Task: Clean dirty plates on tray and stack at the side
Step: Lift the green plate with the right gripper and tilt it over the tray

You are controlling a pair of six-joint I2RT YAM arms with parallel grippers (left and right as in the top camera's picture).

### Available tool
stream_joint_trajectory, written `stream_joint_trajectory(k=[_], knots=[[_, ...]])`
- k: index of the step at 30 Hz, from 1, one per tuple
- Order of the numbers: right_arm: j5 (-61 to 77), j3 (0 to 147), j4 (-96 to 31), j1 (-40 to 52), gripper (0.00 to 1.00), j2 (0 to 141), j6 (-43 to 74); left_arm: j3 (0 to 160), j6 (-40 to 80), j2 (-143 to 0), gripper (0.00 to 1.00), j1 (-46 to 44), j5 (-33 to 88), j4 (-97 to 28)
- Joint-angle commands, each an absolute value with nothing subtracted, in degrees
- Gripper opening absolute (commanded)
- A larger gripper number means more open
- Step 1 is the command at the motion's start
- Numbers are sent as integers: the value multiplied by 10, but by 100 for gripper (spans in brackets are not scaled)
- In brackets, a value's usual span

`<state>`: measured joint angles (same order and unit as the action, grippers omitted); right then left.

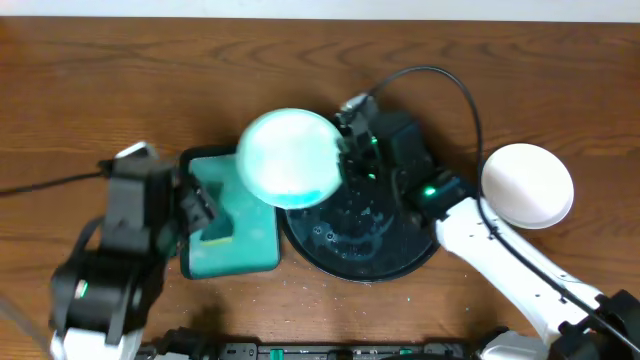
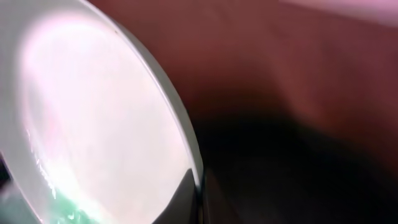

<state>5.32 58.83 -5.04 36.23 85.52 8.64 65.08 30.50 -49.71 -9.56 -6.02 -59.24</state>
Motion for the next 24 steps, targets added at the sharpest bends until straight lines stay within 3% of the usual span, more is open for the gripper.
stream_joint_trajectory(k=[1,7,12,24], knots=[[23,598,19,418,1,884,20,666,305,-445,79,-94,-60,-596],[-164,598,124,497,1,903,-111,666,305,-387,80,-94,-60,-595],[-195,598,166,543,1,903,-211,666,305,-380,80,-94,-60,-595],[-309,598,248,617,1,890,-327,666,305,-381,80,-94,-60,-595]])
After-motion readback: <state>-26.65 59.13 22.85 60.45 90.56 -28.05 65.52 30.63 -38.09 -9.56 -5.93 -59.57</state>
